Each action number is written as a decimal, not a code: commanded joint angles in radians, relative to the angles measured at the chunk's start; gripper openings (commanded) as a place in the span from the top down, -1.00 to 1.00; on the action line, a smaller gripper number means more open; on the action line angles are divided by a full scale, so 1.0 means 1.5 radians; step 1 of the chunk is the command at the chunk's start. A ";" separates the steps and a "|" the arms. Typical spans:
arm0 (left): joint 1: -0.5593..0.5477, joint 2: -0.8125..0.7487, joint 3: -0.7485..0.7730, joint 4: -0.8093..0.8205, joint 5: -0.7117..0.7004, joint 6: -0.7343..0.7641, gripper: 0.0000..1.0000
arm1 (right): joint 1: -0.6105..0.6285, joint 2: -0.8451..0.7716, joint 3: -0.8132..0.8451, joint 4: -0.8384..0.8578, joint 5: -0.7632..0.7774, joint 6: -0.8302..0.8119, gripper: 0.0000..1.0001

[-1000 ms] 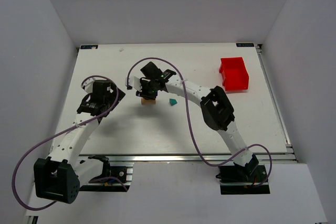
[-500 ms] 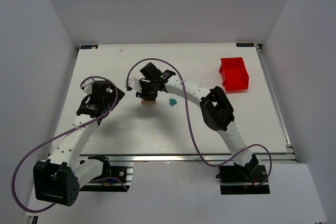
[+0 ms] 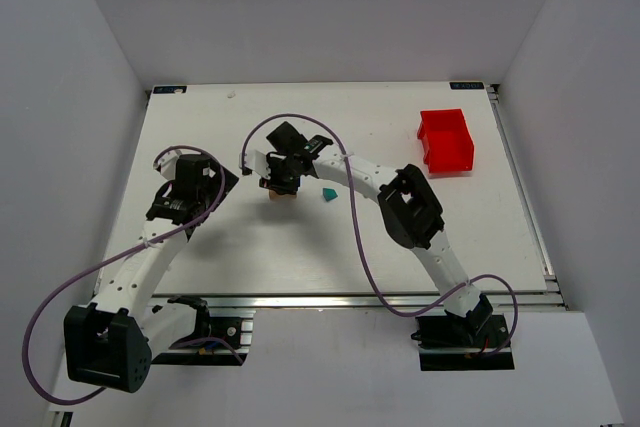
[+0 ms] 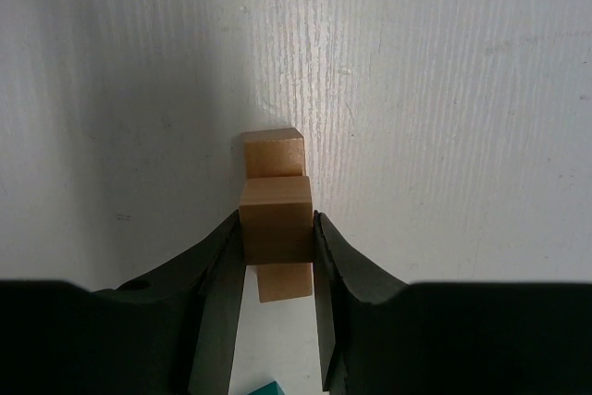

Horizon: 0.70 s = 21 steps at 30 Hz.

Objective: Build the wood block tower

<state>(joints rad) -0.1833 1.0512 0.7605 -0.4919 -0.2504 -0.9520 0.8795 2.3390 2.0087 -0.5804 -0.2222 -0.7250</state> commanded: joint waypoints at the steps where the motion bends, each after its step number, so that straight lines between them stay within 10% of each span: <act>1: 0.002 -0.016 -0.008 0.010 -0.002 -0.005 -0.96 | 0.004 0.006 0.019 0.005 -0.004 0.000 0.63; 21: 0.002 -0.025 -0.011 0.018 0.003 -0.003 -0.96 | 0.006 0.008 0.020 0.008 0.002 0.003 0.20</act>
<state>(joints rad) -0.1833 1.0447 0.7593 -0.4850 -0.2504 -0.9520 0.8795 2.3444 2.0090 -0.5770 -0.2150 -0.7223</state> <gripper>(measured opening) 0.982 0.397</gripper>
